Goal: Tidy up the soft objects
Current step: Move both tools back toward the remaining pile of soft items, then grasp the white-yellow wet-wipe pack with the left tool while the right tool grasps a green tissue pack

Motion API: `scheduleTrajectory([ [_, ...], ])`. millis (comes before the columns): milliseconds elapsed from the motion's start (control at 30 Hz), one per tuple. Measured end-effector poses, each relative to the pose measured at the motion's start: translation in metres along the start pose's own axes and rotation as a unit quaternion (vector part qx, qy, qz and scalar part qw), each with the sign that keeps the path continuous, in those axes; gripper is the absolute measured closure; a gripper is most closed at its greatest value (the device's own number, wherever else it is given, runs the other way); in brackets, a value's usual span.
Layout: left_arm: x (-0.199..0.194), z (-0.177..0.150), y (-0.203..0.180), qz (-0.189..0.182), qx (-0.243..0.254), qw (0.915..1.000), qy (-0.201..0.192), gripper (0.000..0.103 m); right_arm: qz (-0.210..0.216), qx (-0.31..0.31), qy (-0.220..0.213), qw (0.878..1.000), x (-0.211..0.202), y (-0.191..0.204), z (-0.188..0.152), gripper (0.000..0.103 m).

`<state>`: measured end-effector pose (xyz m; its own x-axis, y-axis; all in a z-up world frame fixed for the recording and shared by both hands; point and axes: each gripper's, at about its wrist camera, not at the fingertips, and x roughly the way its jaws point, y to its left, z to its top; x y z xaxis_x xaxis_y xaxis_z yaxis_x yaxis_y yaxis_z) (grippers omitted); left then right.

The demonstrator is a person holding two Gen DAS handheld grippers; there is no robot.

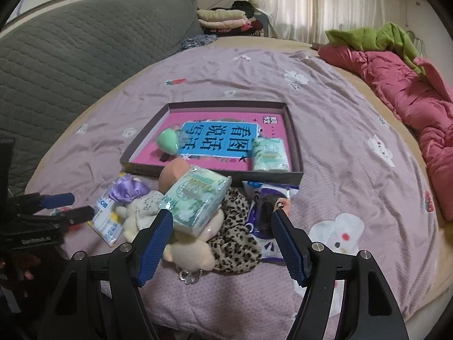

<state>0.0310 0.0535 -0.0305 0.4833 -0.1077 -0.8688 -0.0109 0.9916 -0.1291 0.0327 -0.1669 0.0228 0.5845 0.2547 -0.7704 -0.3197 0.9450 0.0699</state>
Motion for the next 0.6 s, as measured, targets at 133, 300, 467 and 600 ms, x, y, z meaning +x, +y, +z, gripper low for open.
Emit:
scheduleTrajectory([
  [133,0.011,-0.006,-0.002,0.013,0.01,0.9998,0.009,0.036,0.003,-0.002,0.005,1.0,0.004,0.003,-0.001,0.029],
  [300,0.027,-0.011,-0.004,0.016,0.016,0.9995,0.022,0.036,0.009,-0.001,0.016,1.0,0.012,0.007,-0.001,0.029],
  [467,0.036,-0.011,-0.005,0.026,0.021,0.9992,0.022,0.034,0.013,0.006,0.027,1.0,0.022,0.014,0.001,0.029],
  [600,0.044,-0.009,-0.006,0.038,0.029,0.9986,0.02,0.034,0.011,0.011,0.033,0.999,0.031,0.019,0.004,0.029],
])
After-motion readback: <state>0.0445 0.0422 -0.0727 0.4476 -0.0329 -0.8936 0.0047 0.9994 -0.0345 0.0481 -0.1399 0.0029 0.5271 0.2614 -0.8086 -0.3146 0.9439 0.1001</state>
